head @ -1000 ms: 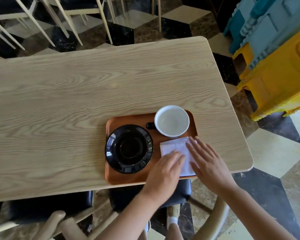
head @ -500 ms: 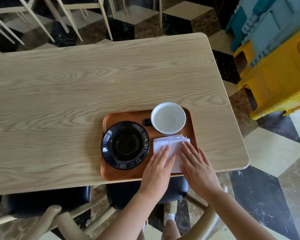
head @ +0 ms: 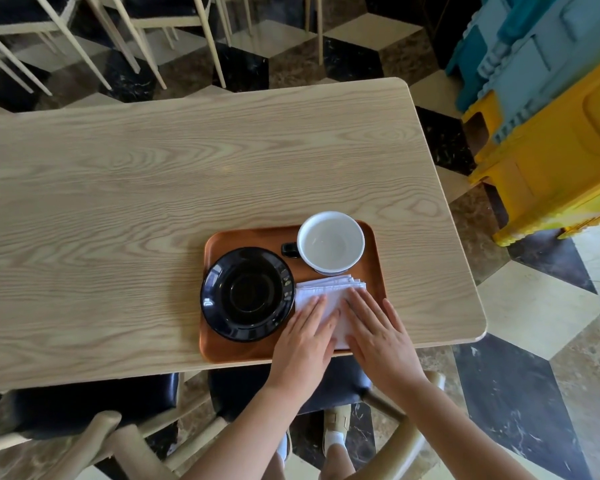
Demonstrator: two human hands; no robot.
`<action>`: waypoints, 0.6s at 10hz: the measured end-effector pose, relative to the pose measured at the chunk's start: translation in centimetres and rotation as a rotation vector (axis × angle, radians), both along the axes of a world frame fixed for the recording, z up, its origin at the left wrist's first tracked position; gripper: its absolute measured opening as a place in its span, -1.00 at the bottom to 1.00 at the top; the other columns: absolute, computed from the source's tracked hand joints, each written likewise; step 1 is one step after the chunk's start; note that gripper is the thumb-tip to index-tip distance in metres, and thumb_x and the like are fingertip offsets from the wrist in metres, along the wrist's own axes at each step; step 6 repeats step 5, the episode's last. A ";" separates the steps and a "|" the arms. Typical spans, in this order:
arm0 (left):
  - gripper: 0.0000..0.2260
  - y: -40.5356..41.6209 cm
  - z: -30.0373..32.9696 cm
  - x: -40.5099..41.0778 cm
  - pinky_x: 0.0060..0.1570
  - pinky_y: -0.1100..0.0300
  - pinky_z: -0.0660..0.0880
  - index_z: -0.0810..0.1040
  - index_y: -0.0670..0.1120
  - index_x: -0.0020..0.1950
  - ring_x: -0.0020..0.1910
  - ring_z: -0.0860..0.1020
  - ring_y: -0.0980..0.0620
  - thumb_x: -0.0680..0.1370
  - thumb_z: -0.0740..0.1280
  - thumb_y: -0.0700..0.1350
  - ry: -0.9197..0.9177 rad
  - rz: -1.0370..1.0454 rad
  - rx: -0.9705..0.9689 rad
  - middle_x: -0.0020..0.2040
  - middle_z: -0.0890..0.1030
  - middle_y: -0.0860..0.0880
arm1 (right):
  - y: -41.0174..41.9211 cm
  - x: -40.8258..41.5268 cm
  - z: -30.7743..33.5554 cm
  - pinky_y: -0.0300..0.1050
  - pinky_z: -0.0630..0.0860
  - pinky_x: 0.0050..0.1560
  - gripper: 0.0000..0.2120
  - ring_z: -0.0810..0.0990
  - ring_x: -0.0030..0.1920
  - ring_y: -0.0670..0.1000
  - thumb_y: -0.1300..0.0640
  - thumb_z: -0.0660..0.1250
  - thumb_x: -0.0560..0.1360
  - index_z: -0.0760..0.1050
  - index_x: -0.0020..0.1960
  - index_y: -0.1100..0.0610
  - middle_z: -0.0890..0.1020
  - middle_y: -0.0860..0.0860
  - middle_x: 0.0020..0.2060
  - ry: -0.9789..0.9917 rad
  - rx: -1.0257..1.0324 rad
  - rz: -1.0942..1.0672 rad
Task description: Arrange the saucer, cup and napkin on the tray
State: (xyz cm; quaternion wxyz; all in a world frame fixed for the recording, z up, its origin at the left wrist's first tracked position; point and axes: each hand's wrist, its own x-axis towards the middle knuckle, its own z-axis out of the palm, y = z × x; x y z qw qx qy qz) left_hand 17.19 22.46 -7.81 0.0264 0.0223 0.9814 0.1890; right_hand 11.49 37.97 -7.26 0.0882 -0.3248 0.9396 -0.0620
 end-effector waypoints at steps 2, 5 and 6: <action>-0.60 0.2 0.3 -0.1 0.30 0.06 0.28 0.50 -0.05 0.28 0.37 0.38 -0.07 0.45 0.39 -0.09 -0.018 0.007 0.020 0.36 0.46 -0.12 | -0.3 0.0 0.8 -0.06 -0.10 0.41 -0.50 0.22 0.43 0.04 0.05 0.08 0.45 0.36 0.36 0.17 0.40 0.10 0.38 -0.008 -0.014 -0.009; -0.56 -1.2 4.9 -0.9 0.38 0.08 0.21 0.25 -0.07 0.46 0.44 0.25 -0.09 0.59 0.16 -0.01 -0.192 -0.052 0.069 0.47 0.29 -0.11 | -1.2 -1.3 5.0 0.01 0.56 0.05 -0.69 0.66 0.00 0.05 0.04 0.53 0.24 0.62 -0.04 0.05 0.70 0.01 -0.06 0.014 -0.026 -0.032; -0.56 -1.2 4.9 -0.9 0.38 0.08 0.21 0.25 -0.07 0.46 0.44 0.25 -0.09 0.59 0.16 -0.01 -0.192 -0.052 0.069 0.47 0.29 -0.11 | -1.2 -1.3 5.0 0.01 0.56 0.05 -0.69 0.66 0.00 0.05 0.04 0.53 0.24 0.62 -0.04 0.05 0.70 0.01 -0.06 0.014 -0.026 -0.032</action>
